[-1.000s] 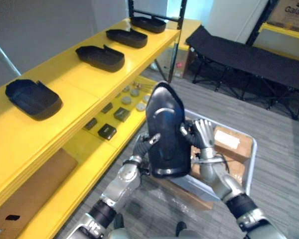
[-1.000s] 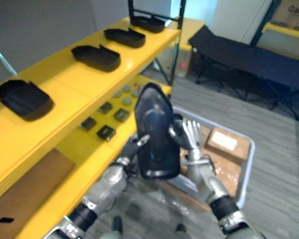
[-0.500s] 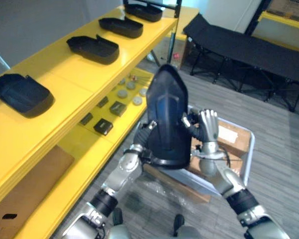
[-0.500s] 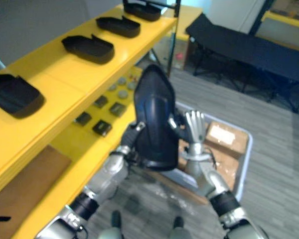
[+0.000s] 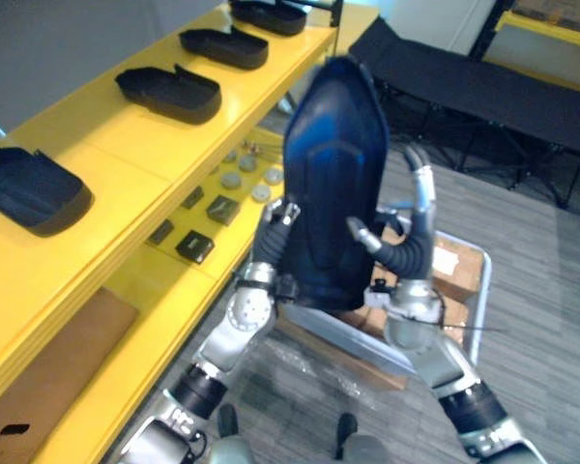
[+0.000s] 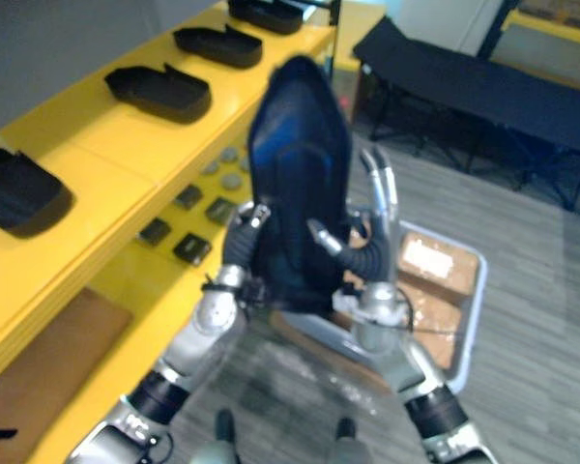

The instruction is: Walk over and take plastic housings, then place them on the shelf

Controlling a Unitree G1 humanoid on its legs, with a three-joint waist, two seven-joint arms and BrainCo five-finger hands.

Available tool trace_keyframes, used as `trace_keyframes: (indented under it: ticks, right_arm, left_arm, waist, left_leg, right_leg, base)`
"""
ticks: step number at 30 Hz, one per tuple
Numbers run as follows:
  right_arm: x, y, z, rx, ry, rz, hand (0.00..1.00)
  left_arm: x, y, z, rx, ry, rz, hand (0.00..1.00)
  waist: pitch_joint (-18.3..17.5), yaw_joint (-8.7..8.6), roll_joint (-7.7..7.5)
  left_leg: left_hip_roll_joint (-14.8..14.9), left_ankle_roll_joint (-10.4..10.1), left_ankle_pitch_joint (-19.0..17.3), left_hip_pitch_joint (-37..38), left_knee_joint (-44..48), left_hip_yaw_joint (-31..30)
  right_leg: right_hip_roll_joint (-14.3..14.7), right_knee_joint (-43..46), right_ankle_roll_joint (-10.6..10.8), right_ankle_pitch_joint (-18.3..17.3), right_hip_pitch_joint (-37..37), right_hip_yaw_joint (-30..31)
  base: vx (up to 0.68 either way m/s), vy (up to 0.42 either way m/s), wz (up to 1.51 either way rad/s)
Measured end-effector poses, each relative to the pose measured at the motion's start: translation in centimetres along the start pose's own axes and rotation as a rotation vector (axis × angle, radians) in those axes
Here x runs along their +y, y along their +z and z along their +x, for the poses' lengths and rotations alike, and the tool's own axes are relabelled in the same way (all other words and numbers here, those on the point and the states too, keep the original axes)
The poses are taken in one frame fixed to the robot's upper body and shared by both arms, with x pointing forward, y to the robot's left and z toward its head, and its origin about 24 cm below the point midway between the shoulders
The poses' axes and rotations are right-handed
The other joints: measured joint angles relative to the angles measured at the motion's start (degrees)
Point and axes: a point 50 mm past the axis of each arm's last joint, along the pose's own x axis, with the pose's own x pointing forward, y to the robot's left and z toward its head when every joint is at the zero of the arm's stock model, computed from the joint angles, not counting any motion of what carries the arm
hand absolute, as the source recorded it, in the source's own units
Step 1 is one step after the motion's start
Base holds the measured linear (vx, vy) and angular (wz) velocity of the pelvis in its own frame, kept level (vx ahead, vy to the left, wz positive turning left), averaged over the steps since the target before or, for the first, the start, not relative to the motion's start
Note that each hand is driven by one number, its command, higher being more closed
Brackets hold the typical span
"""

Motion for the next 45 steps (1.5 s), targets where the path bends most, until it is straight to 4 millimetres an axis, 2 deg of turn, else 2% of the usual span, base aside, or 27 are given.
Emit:
trace_keyframes:
  ticks: [3,5,9,14,16,20,22,23,24,27,29,32,37,39,40,42,44,45]
  right_arm:
    - [-1.7,0.2,0.6,0.013,-0.068,0.053,0.00]
    - [-2.8,0.3,1.2,0.025,-0.134,0.086,0.00]
    - [-5.0,-0.7,1.8,0.094,-0.250,0.130,0.00]
    - [-6.1,-1.3,2.0,0.155,-0.267,0.241,0.00]
    - [-6.7,-1.8,1.4,0.204,-0.266,0.298,0.00]
    - [-8.8,-3.6,-2.7,0.409,-0.353,0.426,0.00]
    - [-9.8,-5.1,-7.0,0.617,-0.427,0.416,0.00]
    - [-9.9,-5.4,-8.3,0.674,-0.445,0.399,0.00]
    - [-10.3,-5.7,-11.1,0.786,-0.490,0.382,0.00]
    - [-10.5,-5.3,-16.1,0.969,-0.545,0.358,0.00]
    - [-10.7,-5.3,-17.3,1.013,-0.527,0.346,0.00]
    - [-10.4,-5.4,-17.8,1.027,-0.477,0.368,0.00]
    - [-8.8,-6.2,-16.3,0.986,-0.381,0.509,0.00]
    - [-7.2,-6.8,-14.4,0.929,-0.315,0.597,0.00]
    - [-6.6,-7.0,-13.8,0.911,-0.290,0.622,0.00]
    - [-4.0,-7.4,-12.1,0.887,-0.204,0.694,0.00]
    - [-0.7,-7.5,-10.9,0.884,-0.093,0.767,0.00]
    - [0.0,-7.5,-10.6,0.883,-0.072,0.786,0.00]
  left_arm:
    - [-0.2,2.6,0.1,-0.173,0.052,-0.013,1.00]
    - [0.0,3.0,0.1,-0.213,0.105,0.025,1.00]
    - [1.3,3.1,-0.3,-0.263,0.241,0.181,1.00]
    - [2.4,2.6,-0.5,-0.266,0.344,0.338,1.00]
    - [3.2,2.1,-1.0,-0.242,0.371,0.374,1.00]
    - [6.0,0.2,-3.4,-0.136,0.488,0.484,1.00]
    - [8.1,-0.8,-6.0,-0.053,0.582,0.553,1.00]
    - [8.6,-0.9,-6.6,-0.036,0.601,0.565,1.00]
    - [9.2,-1.2,-7.8,0.000,0.628,0.583,1.00]
    - [10.3,-1.3,-10.3,0.046,0.673,0.603,1.00]
    - [10.6,-1.1,-11.2,0.052,0.700,0.571,1.00]
    - [11.3,0.0,-11.6,0.018,0.741,0.559,1.00]
    - [12.7,3.2,-11.6,-0.122,0.813,0.588,1.00]
    - [13.4,4.6,-11.9,-0.176,0.868,0.613,1.00]
    - [13.6,5.0,-12.1,-0.187,0.882,0.618,1.00]
    - [13.8,5.8,-12.5,-0.207,0.922,0.631,1.00]
    - [14.2,6.3,-13.0,-0.204,0.953,0.660,1.00]
    - [14.4,6.5,-13.2,-0.202,0.961,0.671,1.00]
  waist:
    - [-0.1,-0.26,0.10]
    - [-0.3,-0.41,0.36]
    - [-0.7,-1.17,0.47]
    - [-1.6,-1.54,1.13]
    - [-2.7,-1.58,1.49]
    - [-3.9,-1.63,2.14]
    - [-4.1,-1.81,2.22]
    - [-4.1,-1.84,2.22]
    - [-4.1,-2.03,2.22]
    - [-4.1,-2.55,2.26]
    - [-4.6,-2.60,2.22]
    - [-6.2,-2.56,2.06]
    - [-6.6,-0.11,2.09]
    - [-6.6,1.88,2.18]
    - [-6.6,2.09,2.23]
    - [-6.7,3.24,2.24]
    - [-7.4,5.91,2.27]
    - [-7.4,6.50,2.25]
  left_leg:
    - [-0.1,-0.1,0.1,0.9,-0.7,0.1]
    - [-0.1,-0.2,0.1,1.3,-0.8,0.1]
    - [-0.1,-0.2,0.2,1.8,-0.8,0.3]
    - [-0.1,-0.3,0.3,1.8,-0.8,0.3]
    - [0.0,-0.3,0.3,1.8,-1.0,0.4]
    - [0.0,-0.3,0.3,1.8,-1.2,0.5]
    - [0.2,-0.3,0.2,1.8,-1.2,1.7]
    - [0.2,-0.3,0.2,1.7,-1.2,1.9]
    - [0.2,-0.3,0.1,1.6,-1.3,2.0]
    - [0.3,-0.3,-0.1,1.6,-1.3,2.5]
    - [0.2,-0.3,-0.2,1.5,-1.3,2.8]
    - [0.1,-0.3,-0.3,0.7,-1.2,1.9]
    - [-0.2,-0.4,0.0,0.0,-1.2,-1.5]
    - [-0.6,-0.4,0.4,-0.8,-1.2,-3.8]
    - [-0.7,-0.3,0.5,-1.2,-1.2,-4.7]
    - [-1.4,-0.1,0.9,-1.9,-1.2,-7.1]
    - [-2.1,0.1,1.2,-2.5,-1.2,-9.4]
    - [-2.3,0.1,1.3,-2.6,-1.2,-9.9]
  right_leg:
    - [0.0,0.3,-0.1,-0.7,0.4,0.0]
    - [0.0,0.3,0.2,-0.5,0.7,0.1]
    - [0.0,0.2,0.4,-0.3,1.1,0.2]
    - [0.0,0.2,0.4,-0.2,1.1,0.3]
    - [0.0,0.0,0.4,-0.2,1.1,0.3]
    - [0.1,-0.4,0.5,-0.3,1.2,0.4]
    - [0.3,-0.8,0.2,-0.4,0.6,1.5]
    - [0.3,-1.2,0.3,-0.3,0.5,1.6]
    - [0.4,-1.6,0.4,-0.2,0.6,1.7]
    - [0.4,-2.4,0.5,-0.2,0.5,2.0]
    - [0.4,-2.6,0.5,0.1,0.5,2.2]
    - [0.5,-3.2,0.5,0.6,0.6,1.4]
    - [0.2,-3.4,0.7,0.7,2.5,-2.0]
    - [0.0,-3.5,0.7,0.4,3.3,-4.5]
    - [0.0,-3.5,0.9,0.3,3.6,-5.2]
    - [-0.4,-3.5,1.0,0.0,4.8,-7.8]
    - [-0.6,-3.6,0.9,-0.4,5.8,-10.0]
    - [-0.7,-3.7,0.9,-0.6,6.1,-10.9]
  base:
    - [0.00,0.000,0.00]
    - [0.00,0.000,0.00]
    - [0.00,-0.001,-0.01]
    - [0.00,0.000,0.00]
    - [0.00,0.000,0.00]
    - [0.00,0.000,-0.01]
    - [-0.02,0.005,-0.20]
    - [-0.01,0.003,-0.20]
    - [0.00,-0.001,-0.07]
    - [0.00,0.006,-0.05]
    - [0.02,0.007,-0.06]
    - [0.03,0.001,0.10]
    - [0.01,-0.007,0.34]
    - [-0.01,-0.010,0.53]
    - [-0.02,-0.012,0.61]
    - [-0.02,-0.009,0.63]
    - [-0.01,-0.009,0.53]
    - [0.00,-0.027,0.60]
